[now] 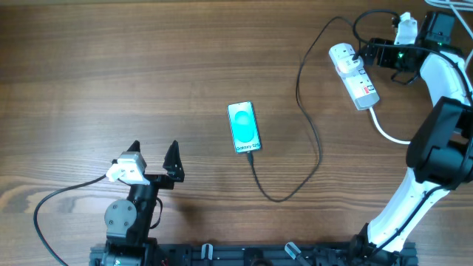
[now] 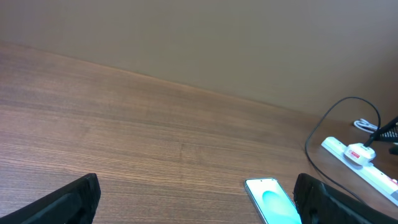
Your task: Plug charger to phone and switch on socket
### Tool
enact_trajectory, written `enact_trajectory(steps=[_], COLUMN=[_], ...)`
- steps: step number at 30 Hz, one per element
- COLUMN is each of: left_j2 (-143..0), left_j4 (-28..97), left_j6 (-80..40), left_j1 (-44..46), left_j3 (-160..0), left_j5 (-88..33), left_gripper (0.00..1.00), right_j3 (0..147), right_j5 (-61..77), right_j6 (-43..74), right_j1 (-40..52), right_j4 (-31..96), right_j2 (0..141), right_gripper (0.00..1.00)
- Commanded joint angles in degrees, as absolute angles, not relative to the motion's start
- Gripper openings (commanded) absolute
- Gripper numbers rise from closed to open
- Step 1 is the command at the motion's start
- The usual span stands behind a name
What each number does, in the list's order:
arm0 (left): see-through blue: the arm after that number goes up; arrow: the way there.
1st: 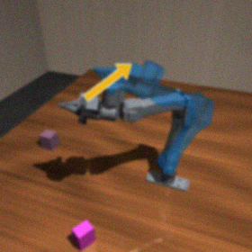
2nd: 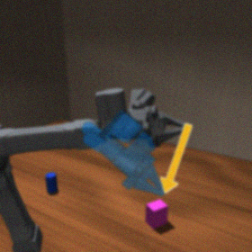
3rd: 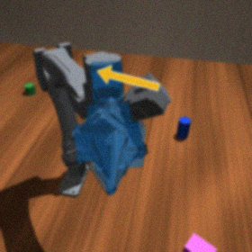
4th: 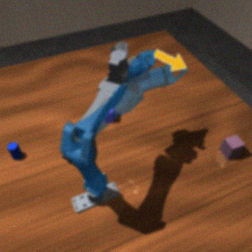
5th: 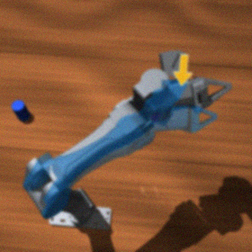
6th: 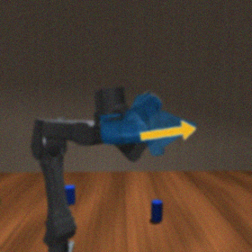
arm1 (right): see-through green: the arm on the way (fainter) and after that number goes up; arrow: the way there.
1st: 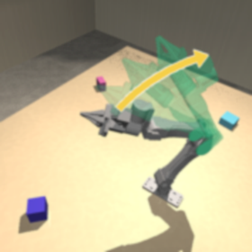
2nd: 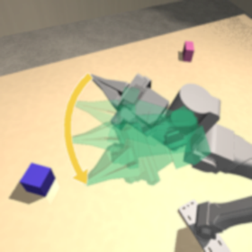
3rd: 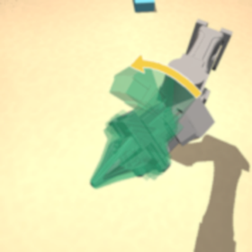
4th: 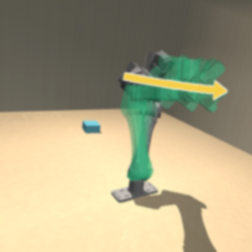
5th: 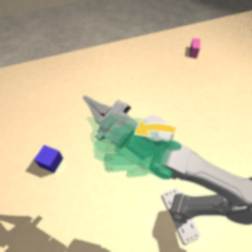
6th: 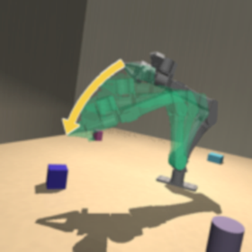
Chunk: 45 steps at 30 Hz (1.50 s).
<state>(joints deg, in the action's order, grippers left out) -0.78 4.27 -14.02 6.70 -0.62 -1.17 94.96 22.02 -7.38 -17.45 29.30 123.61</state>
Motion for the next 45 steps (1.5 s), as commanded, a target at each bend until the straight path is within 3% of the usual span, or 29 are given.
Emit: enact_trajectory(steps=[1, 16, 29, 36, 45], left_j2=[-0.3, -0.3, -0.3, -0.3, -0.3], left_j4=[4.4, 4.4, 4.4, 4.4, 4.4], left_j6=[-13.9, -13.9, -13.9, -13.9, -13.9], left_j1=[6.9, 6.9, 6.9, 6.9, 6.9], left_j3=[-0.3, -0.3, -0.3, -0.3, -0.3], left_j5=[-1.2, -1.2, -1.2, -1.2, -1.2], left_gripper=[1.0, 1.0, 1.0, 1.0, 1.0], right_j3=[94.9, 94.9, 94.7, 93.6, 86.7], right_j5=[22.7, 22.7, 22.7, 18.1, 11.3], right_j6=[-7.4, -7.4, -7.4, -7.5, -12.6], right_j1=[-16.8, -16.8, -16.8, -16.8, -16.3], right_j4=[29.2, 29.9, 31.2, 51.6, 60.7], right_j2=[115.9, 85.6, 69.6, 64.4, 63.1], right_gripper=[1.0, 1.0, 1.0, 1.0, 1.0])
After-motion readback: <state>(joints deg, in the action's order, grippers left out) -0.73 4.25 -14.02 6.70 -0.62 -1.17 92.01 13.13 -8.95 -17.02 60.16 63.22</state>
